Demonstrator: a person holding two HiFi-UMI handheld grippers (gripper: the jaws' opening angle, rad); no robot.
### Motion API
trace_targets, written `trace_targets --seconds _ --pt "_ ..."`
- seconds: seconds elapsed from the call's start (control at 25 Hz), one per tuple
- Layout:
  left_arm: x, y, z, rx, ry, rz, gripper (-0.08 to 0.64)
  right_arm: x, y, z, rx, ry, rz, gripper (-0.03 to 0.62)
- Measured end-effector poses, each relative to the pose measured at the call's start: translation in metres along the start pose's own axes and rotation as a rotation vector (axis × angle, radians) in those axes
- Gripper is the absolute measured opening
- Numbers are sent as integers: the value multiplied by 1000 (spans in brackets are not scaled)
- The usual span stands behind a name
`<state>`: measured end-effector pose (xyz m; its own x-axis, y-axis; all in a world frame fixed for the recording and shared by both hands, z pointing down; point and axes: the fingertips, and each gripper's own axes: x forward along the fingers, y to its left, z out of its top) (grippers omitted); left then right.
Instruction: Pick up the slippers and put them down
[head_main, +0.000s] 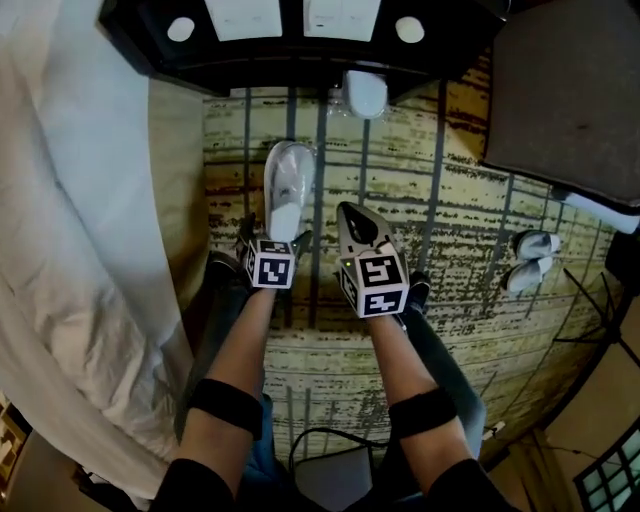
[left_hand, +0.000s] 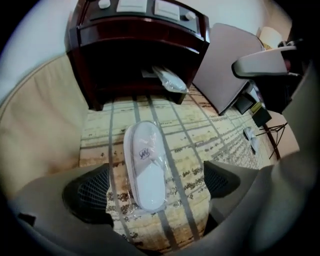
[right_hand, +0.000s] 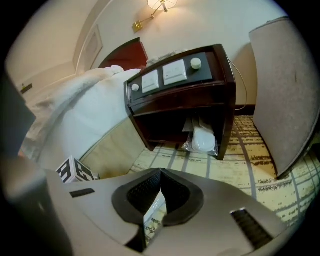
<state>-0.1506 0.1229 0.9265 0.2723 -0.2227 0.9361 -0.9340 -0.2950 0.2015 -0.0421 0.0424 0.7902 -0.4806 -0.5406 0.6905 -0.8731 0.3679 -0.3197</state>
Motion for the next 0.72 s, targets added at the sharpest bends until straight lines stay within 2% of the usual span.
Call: trace_targets --seconds 0.2,0.44,0.56,0.72 --pt "59 15 -31 6 34 65 592 36 -15 -33 39 4 -11 0" --pt "106 37 -49 7 50 150 603 63 -30 -60 71 -2 -17 0" --pt "121 44 -57 -17 51 148 603 71 -31 -71 70 3 -14 0" --pt "137 40 -57 16 52 118 603 76 -36 -83 76 17 -17 0"
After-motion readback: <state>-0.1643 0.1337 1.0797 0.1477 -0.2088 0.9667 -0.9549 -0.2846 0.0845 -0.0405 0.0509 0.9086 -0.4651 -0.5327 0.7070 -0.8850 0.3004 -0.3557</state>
